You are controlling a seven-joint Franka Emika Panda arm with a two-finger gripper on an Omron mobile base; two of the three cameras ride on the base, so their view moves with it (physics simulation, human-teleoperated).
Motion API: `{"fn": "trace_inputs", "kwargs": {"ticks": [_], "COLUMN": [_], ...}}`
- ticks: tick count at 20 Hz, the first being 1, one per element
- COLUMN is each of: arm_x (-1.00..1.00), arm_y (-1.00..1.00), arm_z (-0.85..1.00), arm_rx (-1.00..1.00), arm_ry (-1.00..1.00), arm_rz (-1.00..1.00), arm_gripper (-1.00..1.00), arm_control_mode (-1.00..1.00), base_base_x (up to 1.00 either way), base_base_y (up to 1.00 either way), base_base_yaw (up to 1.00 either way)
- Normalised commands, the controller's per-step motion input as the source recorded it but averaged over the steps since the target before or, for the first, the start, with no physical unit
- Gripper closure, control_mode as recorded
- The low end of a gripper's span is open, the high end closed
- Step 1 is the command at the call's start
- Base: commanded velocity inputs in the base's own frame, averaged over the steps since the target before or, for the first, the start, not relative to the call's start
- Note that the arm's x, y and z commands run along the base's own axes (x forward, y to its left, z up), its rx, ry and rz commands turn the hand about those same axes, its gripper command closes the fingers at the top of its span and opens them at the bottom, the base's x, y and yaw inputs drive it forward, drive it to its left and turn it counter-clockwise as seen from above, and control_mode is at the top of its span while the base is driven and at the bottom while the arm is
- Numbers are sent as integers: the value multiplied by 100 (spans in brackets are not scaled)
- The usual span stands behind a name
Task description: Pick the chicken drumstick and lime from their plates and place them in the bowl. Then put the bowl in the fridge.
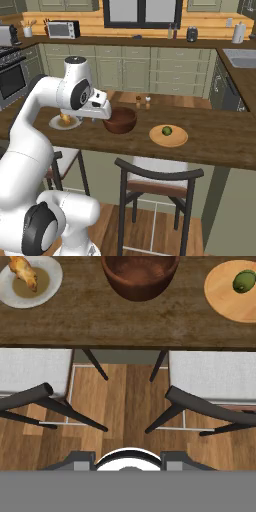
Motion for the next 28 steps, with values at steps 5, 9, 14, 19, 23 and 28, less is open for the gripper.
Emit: {"fn": "trace_inputs", "kwargs": {"ticks": [5, 9, 14, 19, 23, 28], "arm_x": [0, 0, 0, 0, 0, 26], "arm_y": [0, 0, 0, 0, 0, -4], "arm_z": [0, 0, 0, 0, 0, 0], "arm_rx": [0, 0, 0, 0, 0, 0], "arm_ry": [0, 0, 0, 0, 0, 0], "arm_rz": [0, 0, 0, 0, 0, 0], "arm_gripper": [-100, -100, -100, -100, -100, -100], "arm_control_mode": [100, 100, 100, 100, 100, -100], "base_base_x": [2, 39, 69, 65, 66, 21], "base_base_y": [5, 38, 28, 0, 0, 0], "base_base_yaw": [0, -1, 0, 0, 0, 0]}}
